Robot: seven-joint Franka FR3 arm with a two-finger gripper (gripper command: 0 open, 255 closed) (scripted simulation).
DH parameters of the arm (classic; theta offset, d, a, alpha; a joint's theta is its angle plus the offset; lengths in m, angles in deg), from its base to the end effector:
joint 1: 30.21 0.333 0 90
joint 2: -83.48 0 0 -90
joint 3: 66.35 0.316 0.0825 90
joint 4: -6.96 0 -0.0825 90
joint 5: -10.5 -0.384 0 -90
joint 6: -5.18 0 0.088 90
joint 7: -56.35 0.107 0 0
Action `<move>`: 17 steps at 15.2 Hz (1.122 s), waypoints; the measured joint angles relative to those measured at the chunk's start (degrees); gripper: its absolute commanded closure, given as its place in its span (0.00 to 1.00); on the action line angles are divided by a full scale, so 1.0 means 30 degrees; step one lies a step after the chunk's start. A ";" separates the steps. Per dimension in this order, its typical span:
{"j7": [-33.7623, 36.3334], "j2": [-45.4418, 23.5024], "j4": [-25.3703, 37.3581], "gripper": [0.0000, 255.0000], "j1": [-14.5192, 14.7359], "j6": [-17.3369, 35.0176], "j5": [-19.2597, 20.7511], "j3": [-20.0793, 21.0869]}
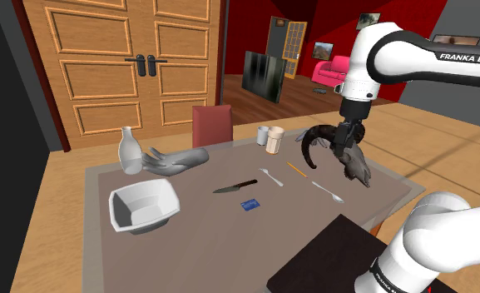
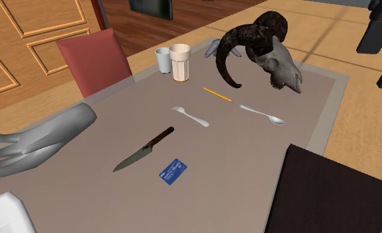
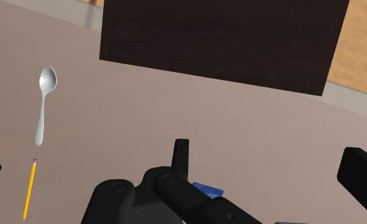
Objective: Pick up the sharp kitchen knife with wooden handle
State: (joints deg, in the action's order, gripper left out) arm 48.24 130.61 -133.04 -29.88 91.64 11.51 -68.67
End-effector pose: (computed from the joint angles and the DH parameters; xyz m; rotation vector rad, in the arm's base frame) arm 0.2875 -0.0148 0.5552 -3.1100 -0.1889 0.1730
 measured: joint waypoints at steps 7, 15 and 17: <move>-0.2656 -0.2537 -0.0557 0.00 0.0529 0.3201 0.0876 -0.1053; -0.6979 -0.7754 0.0059 0.00 0.1417 0.8093 0.1640 -0.2613; -0.8037 -0.9227 0.0509 0.00 0.1662 0.9197 0.1619 -0.2886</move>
State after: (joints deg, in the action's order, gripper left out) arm 24.13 102.93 -131.51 -24.89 119.23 16.37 -77.33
